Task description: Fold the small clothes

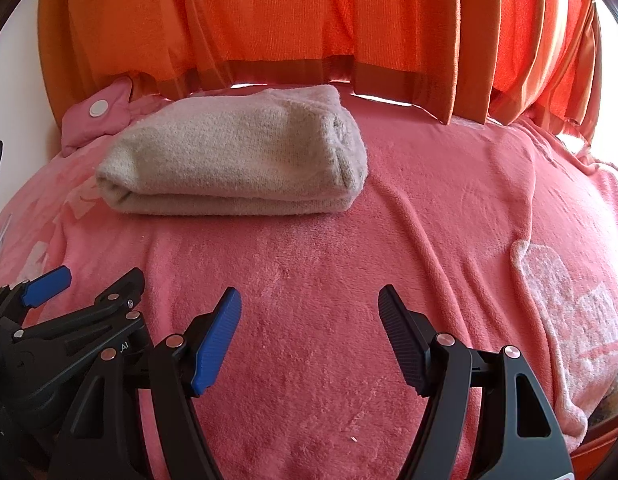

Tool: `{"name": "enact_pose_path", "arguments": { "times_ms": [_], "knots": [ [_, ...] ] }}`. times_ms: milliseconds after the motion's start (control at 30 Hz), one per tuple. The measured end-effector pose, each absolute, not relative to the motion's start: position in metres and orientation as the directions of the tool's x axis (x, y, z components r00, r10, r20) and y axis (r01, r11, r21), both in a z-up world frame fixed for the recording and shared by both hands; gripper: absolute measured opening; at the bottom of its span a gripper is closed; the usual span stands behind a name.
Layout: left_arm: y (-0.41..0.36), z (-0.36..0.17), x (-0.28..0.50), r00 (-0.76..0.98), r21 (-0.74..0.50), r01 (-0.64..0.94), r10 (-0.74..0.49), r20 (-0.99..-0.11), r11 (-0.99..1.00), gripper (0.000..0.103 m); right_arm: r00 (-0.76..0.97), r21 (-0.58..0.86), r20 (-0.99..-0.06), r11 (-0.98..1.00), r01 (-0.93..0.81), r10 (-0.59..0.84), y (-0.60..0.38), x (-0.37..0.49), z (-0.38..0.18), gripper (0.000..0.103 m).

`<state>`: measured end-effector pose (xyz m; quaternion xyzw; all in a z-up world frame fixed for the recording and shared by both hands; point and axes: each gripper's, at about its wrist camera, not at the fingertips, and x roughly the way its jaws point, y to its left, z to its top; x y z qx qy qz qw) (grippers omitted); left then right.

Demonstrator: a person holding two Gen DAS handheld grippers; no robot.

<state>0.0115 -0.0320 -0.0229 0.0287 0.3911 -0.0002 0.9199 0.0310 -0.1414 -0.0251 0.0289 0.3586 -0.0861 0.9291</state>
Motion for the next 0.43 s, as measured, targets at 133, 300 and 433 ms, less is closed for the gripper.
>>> {"name": "enact_pose_path", "arguments": {
  "times_ms": [133, 300, 433],
  "knots": [
    [-0.0304, -0.0242, 0.0124, 0.693, 0.049, 0.027, 0.016, -0.721, 0.998, 0.080, 0.727, -0.013, -0.671, 0.982, 0.186, -0.146, -0.1405, 0.0310, -0.0251, 0.069],
    [-0.0307, -0.0249, 0.0115, 0.696, 0.053, 0.026, 0.019, -0.718, 0.998, 0.075, 0.728, -0.013, -0.670, 0.982, 0.189, -0.149, -0.1397, 0.0304, -0.0251, 0.069],
    [-0.0320, -0.0266, 0.0115, 0.689, 0.053, 0.035, 0.015, -0.725, 0.998, 0.075, 0.728, -0.011, -0.670, 0.982, 0.189, -0.148, -0.1422, 0.0297, -0.0253, 0.069]
  ]
}}
